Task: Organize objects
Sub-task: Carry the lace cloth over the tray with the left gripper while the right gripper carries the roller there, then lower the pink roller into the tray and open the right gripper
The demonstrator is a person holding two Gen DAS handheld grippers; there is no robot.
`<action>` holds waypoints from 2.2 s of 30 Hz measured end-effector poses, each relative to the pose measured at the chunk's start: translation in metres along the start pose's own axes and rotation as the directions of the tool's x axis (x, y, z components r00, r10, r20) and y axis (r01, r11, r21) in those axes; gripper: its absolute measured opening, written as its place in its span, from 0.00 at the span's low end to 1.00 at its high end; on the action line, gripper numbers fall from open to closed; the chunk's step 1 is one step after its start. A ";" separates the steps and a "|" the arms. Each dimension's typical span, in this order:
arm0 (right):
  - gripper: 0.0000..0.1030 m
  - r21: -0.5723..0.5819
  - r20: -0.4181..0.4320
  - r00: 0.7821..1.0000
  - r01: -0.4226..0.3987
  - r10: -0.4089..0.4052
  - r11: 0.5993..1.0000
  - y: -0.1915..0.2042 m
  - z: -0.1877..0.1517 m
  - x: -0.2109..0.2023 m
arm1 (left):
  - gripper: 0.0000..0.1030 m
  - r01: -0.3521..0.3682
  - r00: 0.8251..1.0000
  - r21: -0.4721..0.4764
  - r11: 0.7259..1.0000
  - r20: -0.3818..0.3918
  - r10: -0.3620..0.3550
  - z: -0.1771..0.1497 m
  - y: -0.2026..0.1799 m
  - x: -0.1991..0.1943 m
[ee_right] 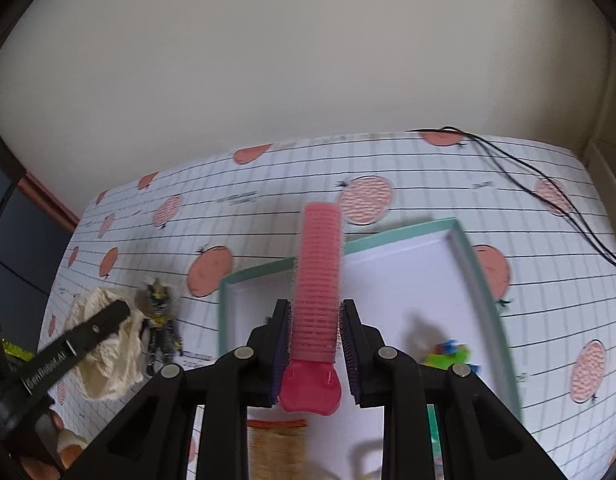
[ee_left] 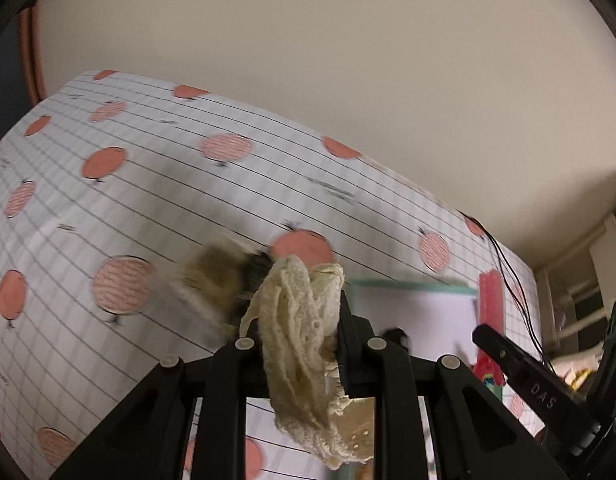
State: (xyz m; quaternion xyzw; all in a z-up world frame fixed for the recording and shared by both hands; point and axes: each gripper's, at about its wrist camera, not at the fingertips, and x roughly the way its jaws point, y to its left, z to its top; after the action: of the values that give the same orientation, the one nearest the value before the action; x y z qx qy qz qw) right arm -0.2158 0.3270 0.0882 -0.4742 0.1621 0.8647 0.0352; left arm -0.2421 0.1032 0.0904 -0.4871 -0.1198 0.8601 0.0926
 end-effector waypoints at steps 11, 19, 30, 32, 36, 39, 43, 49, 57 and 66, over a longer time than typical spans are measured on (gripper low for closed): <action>0.26 0.034 -0.006 1.000 0.021 -0.021 0.999 -0.034 -0.001 -0.009 | 0.22 0.093 0.990 0.069 0.993 -0.109 -0.085 -0.029 -0.060 0.032; 0.26 0.029 -0.053 0.998 0.027 -0.026 0.999 -0.038 -0.008 0.008 | 0.23 0.114 0.983 0.147 0.982 -0.162 -0.090 -0.049 -0.094 0.048; 0.28 0.051 -0.098 0.995 0.040 -0.034 0.998 -0.049 -0.013 0.022 | 0.24 0.098 0.980 0.184 0.978 -0.191 -0.062 -0.062 -0.107 0.057; 0.28 0.056 -0.099 0.995 0.039 -0.033 0.998 -0.050 -0.014 0.023 | 0.26 0.089 0.980 0.187 0.978 -0.190 -0.053 -0.062 -0.108 0.056; 0.29 0.065 -0.096 0.995 0.041 -0.034 0.997 -0.050 -0.014 0.023 | 0.31 0.093 0.979 0.179 0.979 -0.196 -0.057 -0.062 -0.107 0.056; 0.29 0.067 -0.096 0.995 0.038 -0.032 0.997 -0.051 -0.014 0.023 | 0.34 0.090 0.979 0.181 0.979 -0.197 -0.053 -0.061 -0.107 0.057; 0.29 0.065 -0.086 0.995 0.047 -0.041 0.997 -0.051 -0.012 0.019 | 0.39 0.093 0.978 0.168 0.981 -0.201 -0.058 -0.060 -0.107 0.056; 0.29 0.066 -0.062 0.997 0.042 -0.038 0.997 -0.050 -0.008 0.009 | 0.47 0.099 0.978 0.155 0.983 -0.198 -0.067 -0.055 -0.106 0.051; 0.29 0.061 -0.021 0.999 0.026 -0.025 0.998 -0.046 -0.002 -0.006 | 0.53 0.151 0.973 0.160 0.975 -0.196 -0.119 -0.050 -0.115 0.039; 0.29 0.055 0.012 1.000 0.023 -0.024 0.998 -0.043 0.003 -0.016 | 0.58 0.141 0.981 0.186 0.972 -0.161 -0.111 -0.044 -0.119 0.029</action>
State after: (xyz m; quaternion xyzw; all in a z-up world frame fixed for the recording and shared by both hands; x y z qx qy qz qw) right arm -0.1996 0.3704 0.0923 -0.4696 0.1798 0.8624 0.0591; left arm -0.2142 0.2299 0.0807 -0.5301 -0.0576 0.8211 0.2035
